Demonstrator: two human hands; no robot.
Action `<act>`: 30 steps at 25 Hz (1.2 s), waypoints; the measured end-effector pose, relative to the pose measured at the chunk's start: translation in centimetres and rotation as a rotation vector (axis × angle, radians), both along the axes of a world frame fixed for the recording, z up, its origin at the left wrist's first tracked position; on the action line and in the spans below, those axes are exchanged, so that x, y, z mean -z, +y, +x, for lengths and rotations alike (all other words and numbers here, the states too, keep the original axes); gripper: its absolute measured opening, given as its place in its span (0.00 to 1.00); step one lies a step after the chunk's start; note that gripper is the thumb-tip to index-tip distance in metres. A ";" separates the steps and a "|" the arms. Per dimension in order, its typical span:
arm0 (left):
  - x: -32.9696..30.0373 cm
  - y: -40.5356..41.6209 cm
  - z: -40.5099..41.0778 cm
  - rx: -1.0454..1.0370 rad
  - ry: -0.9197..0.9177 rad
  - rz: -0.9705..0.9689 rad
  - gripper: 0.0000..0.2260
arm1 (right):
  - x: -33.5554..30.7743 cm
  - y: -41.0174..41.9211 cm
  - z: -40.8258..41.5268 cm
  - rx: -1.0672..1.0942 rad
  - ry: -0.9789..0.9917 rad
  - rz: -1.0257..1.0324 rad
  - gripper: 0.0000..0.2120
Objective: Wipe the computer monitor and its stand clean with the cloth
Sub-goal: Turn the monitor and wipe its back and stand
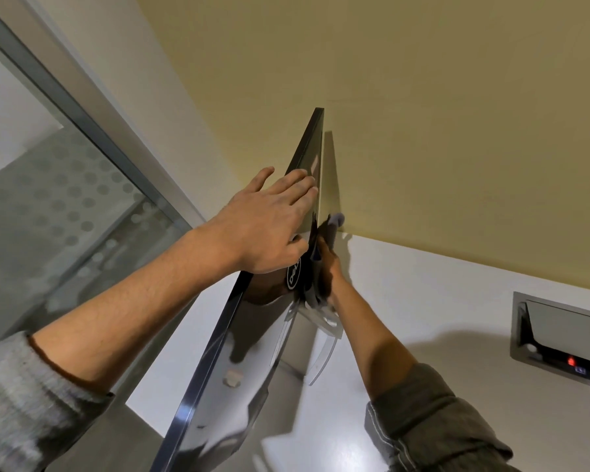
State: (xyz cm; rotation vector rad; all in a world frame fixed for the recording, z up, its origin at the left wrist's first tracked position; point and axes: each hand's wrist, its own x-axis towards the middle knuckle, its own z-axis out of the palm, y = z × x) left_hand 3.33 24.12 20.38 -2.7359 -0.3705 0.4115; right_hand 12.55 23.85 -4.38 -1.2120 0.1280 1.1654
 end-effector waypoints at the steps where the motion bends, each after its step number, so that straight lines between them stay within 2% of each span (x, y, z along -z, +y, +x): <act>1: 0.1 -0.1 -0.3 -0.002 -0.019 -0.004 0.36 | -0.5 -1.0 -0.6 0.009 -0.044 -0.036 0.28; 6: 0.1 -1.0 -1.6 -0.005 -0.022 -0.032 0.34 | -7.7 -4.0 -1.9 0.339 -0.388 0.145 0.23; 8: -0.1 -1.6 -2.6 -0.002 -0.001 -0.043 0.33 | -9.5 -4.8 -3.7 0.296 -0.470 0.248 0.21; 10: -0.2 -2.1 -3.5 -0.011 0.009 -0.038 0.34 | -9.2 -4.6 -5.5 0.171 -0.637 0.192 0.21; 12: -0.3 -2.9 -4.4 -0.027 0.028 -0.026 0.35 | -7.3 -4.4 -6.5 0.037 -0.760 0.100 0.27; 13: -0.3 -3.2 -4.8 -0.036 0.036 -0.023 0.34 | -6.3 -4.5 -6.9 0.011 -0.684 0.056 0.30; 15: -0.4 -4.0 -5.5 -0.050 0.042 -0.018 0.33 | -4.1 -5.2 -7.4 0.056 -0.351 -0.022 0.35; 16: -0.4 -4.3 -5.8 -0.050 0.044 -0.013 0.34 | -2.9 -5.7 -7.6 0.052 -0.284 -0.067 0.35; 18: -0.4 -5.0 -6.5 -0.054 0.044 -0.014 0.34 | -2.4 -7.5 -8.0 -0.015 -0.321 -0.188 0.29; 20: -0.4 -5.4 -7.3 -0.065 0.028 -0.029 0.34 | -3.8 -8.7 -7.9 0.017 -0.361 -0.201 0.29; 22: -0.5 -5.9 -8.1 -0.076 0.016 -0.057 0.35 | -6.5 -9.8 -7.9 0.086 -0.372 -0.071 0.29; 25: -0.6 -7.0 -9.1 -0.121 -0.009 -0.101 0.37 | -11.5 -10.9 -10.0 0.138 -0.414 0.172 0.25; 27: -0.8 -7.5 -9.8 -0.132 -0.022 -0.112 0.37 | -12.5 -10.9 -12.3 0.181 -0.529 0.280 0.23; 28: -0.8 -7.7 -10.2 -0.135 -0.023 -0.112 0.37 | -12.1 -10.6 -13.4 0.188 -0.593 0.298 0.24; 30: -0.7 -8.0 -10.8 -0.132 -0.019 -0.112 0.37 | -10.0 -9.8 -15.2 0.146 -0.633 0.194 0.28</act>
